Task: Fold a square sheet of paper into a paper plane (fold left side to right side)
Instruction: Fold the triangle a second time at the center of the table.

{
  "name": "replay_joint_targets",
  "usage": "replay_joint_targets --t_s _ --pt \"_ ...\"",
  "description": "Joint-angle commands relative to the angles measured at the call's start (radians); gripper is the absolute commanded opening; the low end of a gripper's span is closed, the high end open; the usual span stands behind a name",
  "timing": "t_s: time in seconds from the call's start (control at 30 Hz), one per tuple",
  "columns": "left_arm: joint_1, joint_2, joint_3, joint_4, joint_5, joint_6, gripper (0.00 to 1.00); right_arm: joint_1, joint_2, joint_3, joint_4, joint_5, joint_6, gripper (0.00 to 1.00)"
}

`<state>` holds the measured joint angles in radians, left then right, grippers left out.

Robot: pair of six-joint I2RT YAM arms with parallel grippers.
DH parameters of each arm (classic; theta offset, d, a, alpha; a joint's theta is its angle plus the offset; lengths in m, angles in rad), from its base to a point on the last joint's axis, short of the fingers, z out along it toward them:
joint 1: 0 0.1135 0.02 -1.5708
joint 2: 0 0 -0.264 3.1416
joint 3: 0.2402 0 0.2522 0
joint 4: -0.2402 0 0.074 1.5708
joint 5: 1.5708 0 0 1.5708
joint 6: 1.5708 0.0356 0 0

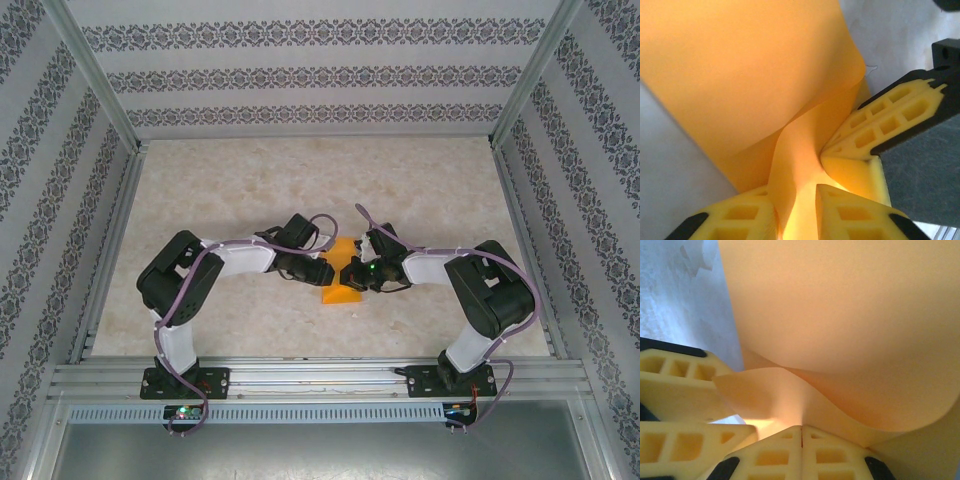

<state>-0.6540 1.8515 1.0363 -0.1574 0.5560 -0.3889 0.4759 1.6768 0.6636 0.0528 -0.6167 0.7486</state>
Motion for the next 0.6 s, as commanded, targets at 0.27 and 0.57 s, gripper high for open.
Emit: replay_joint_targets --t_s 0.27,0.57 --pt "0.010 -0.238 -0.069 -0.111 0.025 -0.083 0.16 0.011 0.006 -0.012 -0.059 0.048 -0.031 0.00" --pt "-0.055 -0.169 -0.103 0.041 0.171 -0.257 0.08 0.013 0.008 -0.019 -0.057 0.048 -0.029 0.00"
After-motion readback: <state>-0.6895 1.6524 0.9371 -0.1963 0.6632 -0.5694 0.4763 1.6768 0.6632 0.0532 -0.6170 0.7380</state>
